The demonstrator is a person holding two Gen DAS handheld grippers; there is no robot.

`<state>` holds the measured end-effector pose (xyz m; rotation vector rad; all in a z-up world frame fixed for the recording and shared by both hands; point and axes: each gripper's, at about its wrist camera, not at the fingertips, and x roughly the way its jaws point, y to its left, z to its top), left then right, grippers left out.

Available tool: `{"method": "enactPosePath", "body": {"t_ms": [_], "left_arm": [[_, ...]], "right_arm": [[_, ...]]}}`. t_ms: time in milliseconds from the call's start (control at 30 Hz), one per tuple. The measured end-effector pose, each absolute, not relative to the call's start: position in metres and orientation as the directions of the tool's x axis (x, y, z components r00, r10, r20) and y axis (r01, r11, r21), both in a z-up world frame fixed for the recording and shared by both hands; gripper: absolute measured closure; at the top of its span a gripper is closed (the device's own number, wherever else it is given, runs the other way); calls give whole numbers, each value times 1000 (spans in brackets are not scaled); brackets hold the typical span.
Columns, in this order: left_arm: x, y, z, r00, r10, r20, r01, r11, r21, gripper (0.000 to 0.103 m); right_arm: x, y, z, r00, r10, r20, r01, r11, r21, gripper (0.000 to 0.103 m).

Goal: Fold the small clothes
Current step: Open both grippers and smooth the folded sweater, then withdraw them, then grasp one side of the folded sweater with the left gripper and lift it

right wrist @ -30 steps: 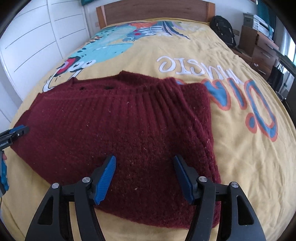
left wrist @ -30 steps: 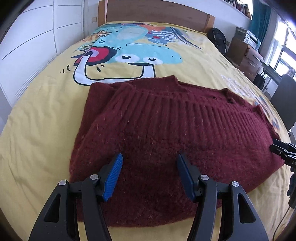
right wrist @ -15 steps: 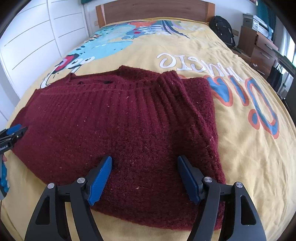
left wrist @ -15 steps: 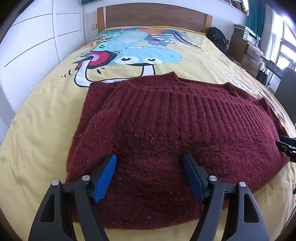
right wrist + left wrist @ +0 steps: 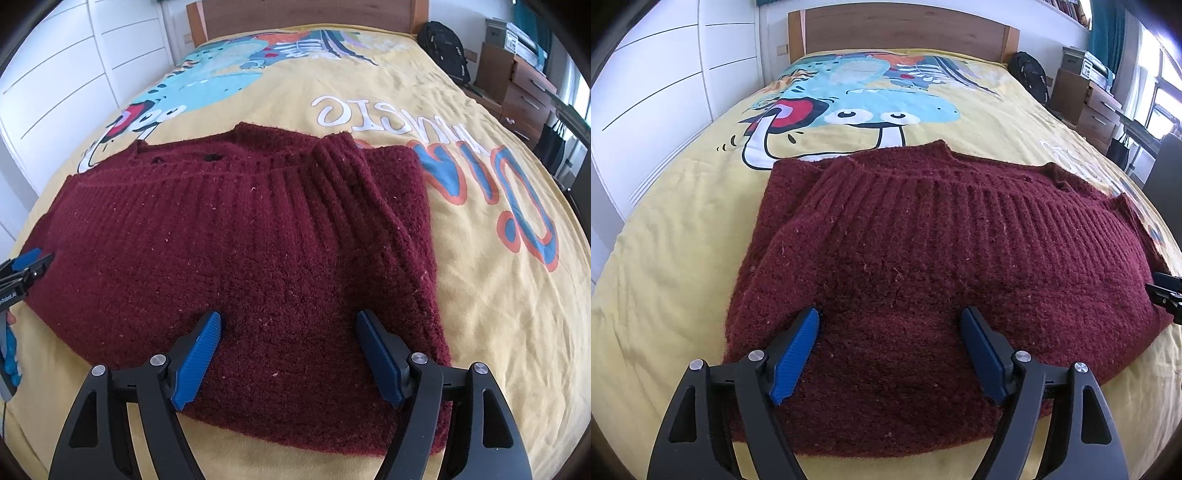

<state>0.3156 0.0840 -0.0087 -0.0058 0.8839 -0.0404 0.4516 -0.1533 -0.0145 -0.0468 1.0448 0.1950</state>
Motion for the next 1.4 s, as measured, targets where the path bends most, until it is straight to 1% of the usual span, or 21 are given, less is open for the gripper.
{"method": "enactPosePath", "body": {"t_ms": [200,667,967,1233,1400], "left_arm": [[316,81,-7,623,0,-782,17,1000,13,21],[309,76,1,608,49,-792,3,998,64,19],[289,75,11,619,71,-782,18,994,105,19],[264,85,18,615,42,-787,5,998,57,19],[243,101,25,604,-22,-797,-31,998,-52,19]], "right_arm": [[452,-154,-13,468,132,-874,-172,984,57,25],[438,-160,-1,450,105,-887,-151,988,40,22],[407,-177,16,475,87,-876,-110,993,39,22],[367,-199,30,498,90,-862,-48,996,76,22],[343,-210,37,514,92,-853,-12,995,100,22]]}}
